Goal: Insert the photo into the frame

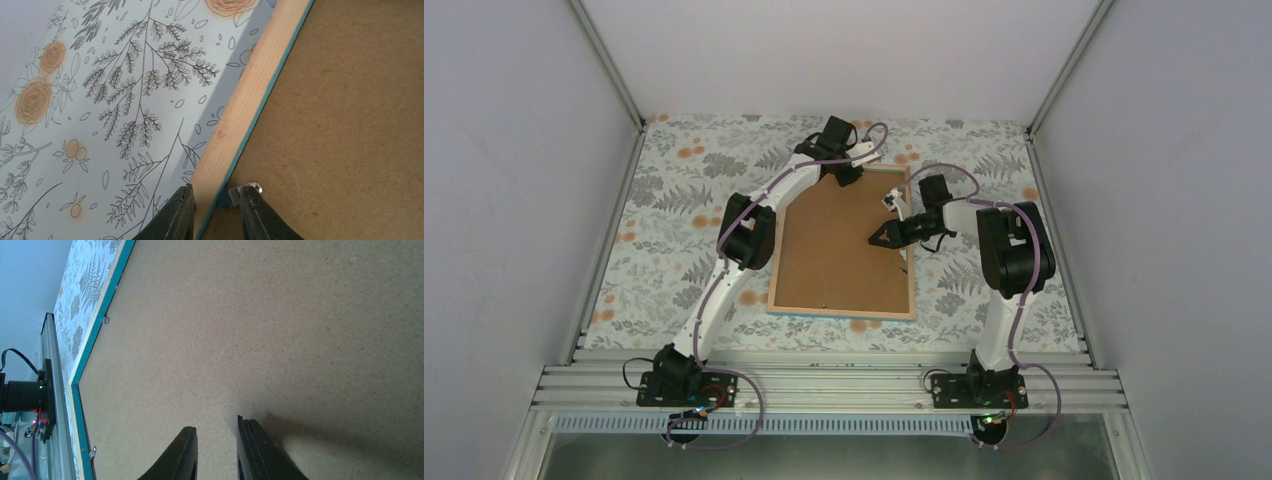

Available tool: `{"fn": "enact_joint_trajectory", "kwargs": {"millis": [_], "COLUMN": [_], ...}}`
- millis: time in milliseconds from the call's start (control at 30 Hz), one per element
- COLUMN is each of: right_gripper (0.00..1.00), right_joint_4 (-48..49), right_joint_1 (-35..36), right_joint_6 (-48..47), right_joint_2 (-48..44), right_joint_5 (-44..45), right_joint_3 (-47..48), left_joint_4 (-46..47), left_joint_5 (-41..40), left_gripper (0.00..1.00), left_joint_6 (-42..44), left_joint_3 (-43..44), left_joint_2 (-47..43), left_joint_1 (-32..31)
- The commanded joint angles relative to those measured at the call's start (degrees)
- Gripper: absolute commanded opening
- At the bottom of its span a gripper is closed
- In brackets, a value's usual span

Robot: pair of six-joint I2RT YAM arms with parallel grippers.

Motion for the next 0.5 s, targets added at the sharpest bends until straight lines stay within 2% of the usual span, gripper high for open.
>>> {"fn": "enact_joint_trajectory", "kwargs": {"millis": [0,200,467], "right_gripper": [0.22,0.21,0.21], "right_joint_4": [0.4,0.3,0.5], "right_joint_1": [0.3,0.3,0.3], "right_joint_6": [-1.0,-1.0,-1.1], "right_joint_2": [1.9,2.2,2.4], "right_joint_5": [1.1,1.0,1.1], "right_joint_3": [-0.8,-0.8,-1.1], "left_joint_4": [-0.7,-0.7,-1.4], "left_joint_5": [-1.1,-0.5,2.3], "left_gripper": [0.21,0.12,0.1], "left_joint_6": [1.4,1.8,1.5], "left_joint_3": [0.9,0.8,0.2], "left_joint_2": [3.9,4.3,4.2], "left_joint_1": [-0.3,-0.2,-0.5]}}
